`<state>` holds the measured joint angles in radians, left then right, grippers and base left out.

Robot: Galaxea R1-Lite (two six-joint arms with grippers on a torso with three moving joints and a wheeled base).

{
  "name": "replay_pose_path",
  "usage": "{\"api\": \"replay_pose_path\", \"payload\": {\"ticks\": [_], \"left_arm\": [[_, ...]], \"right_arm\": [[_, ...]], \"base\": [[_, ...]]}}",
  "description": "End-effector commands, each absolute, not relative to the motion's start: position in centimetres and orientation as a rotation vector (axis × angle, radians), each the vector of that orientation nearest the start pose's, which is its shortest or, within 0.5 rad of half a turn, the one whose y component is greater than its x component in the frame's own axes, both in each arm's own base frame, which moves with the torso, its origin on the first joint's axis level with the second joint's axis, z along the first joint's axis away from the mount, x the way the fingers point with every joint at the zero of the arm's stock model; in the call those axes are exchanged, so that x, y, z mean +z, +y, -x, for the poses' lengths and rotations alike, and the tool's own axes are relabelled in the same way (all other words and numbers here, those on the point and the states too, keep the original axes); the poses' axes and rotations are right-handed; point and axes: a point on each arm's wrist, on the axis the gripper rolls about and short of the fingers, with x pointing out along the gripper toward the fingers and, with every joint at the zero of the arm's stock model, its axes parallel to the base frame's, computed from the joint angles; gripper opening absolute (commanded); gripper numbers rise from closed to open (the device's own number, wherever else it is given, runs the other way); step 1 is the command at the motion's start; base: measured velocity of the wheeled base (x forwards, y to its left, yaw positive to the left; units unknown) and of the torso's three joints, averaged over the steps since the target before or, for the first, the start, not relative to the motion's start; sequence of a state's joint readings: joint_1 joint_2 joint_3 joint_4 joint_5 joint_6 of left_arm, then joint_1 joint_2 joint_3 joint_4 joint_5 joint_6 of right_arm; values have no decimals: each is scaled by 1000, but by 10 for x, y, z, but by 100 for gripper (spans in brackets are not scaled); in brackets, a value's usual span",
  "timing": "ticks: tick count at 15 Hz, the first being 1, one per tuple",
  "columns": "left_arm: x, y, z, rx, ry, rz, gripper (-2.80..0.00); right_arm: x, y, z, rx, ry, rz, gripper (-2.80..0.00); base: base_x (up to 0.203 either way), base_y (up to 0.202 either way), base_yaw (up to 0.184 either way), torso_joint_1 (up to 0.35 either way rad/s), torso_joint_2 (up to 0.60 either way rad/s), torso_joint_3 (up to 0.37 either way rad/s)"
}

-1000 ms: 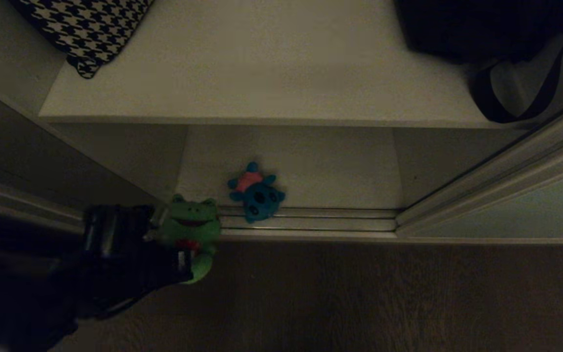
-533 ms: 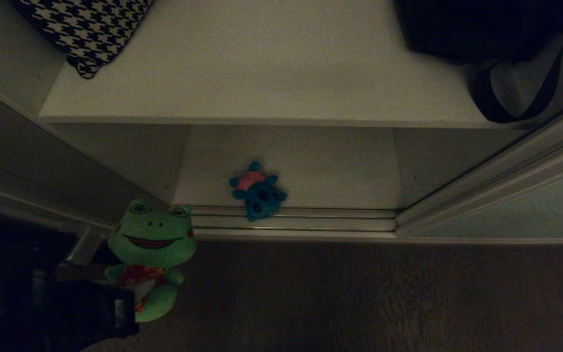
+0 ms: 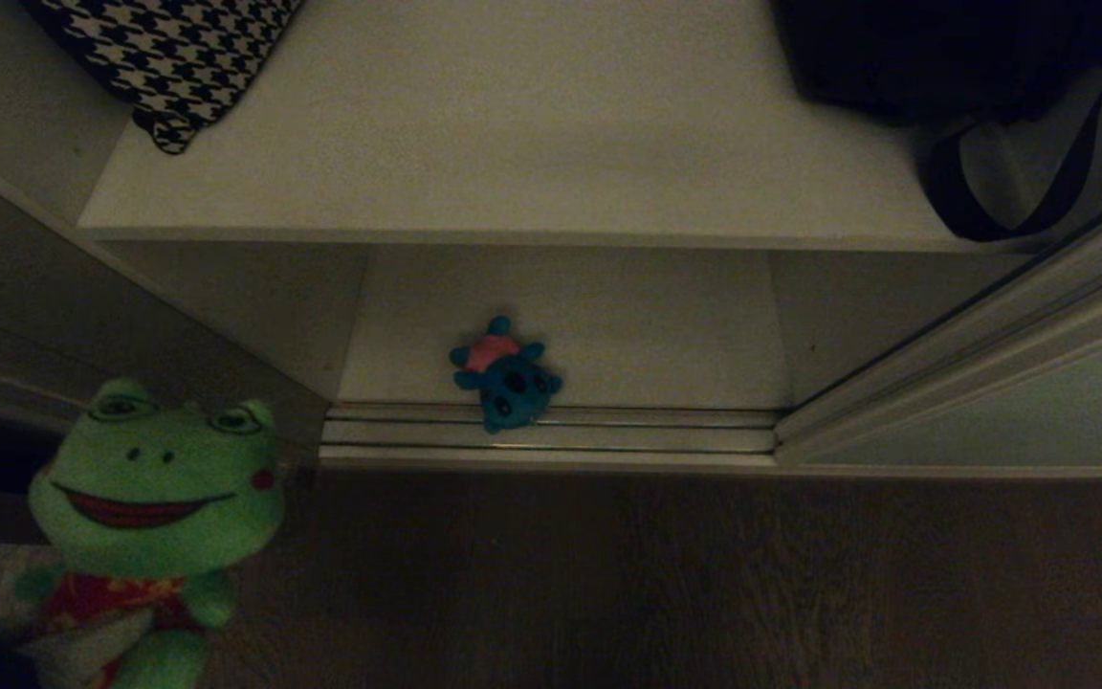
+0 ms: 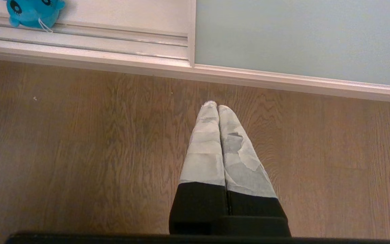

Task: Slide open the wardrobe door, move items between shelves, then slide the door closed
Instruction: Place the green doll on the higher shelf

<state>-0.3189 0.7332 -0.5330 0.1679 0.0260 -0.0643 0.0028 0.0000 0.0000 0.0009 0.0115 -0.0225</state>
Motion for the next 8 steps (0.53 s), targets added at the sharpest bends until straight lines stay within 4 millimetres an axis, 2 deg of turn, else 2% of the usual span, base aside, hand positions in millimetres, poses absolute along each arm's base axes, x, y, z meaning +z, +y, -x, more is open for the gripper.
{"api": "replay_pose_path", "payload": {"ticks": [1,3,5,8], "left_arm": [[232,-14,-42,-290,231,28,-280],[265,-14,-39,-336,129,49,-280],[299,-18,-51,-362,68,58,-280],[332,-35,-98,-388,63,55,-280]], "right_arm": [[75,0,23,15,-2,23,-280],[75,0,23,15,-2,23,-280],[75,0,23,15,-2,23,-280],[75,0,23,15,-2,23,-280]], "base": [[0,0,0,0,0,0],[0,0,0,0,0,0],[0,0,0,0,0,0],[0,0,0,0,0,0]]}}
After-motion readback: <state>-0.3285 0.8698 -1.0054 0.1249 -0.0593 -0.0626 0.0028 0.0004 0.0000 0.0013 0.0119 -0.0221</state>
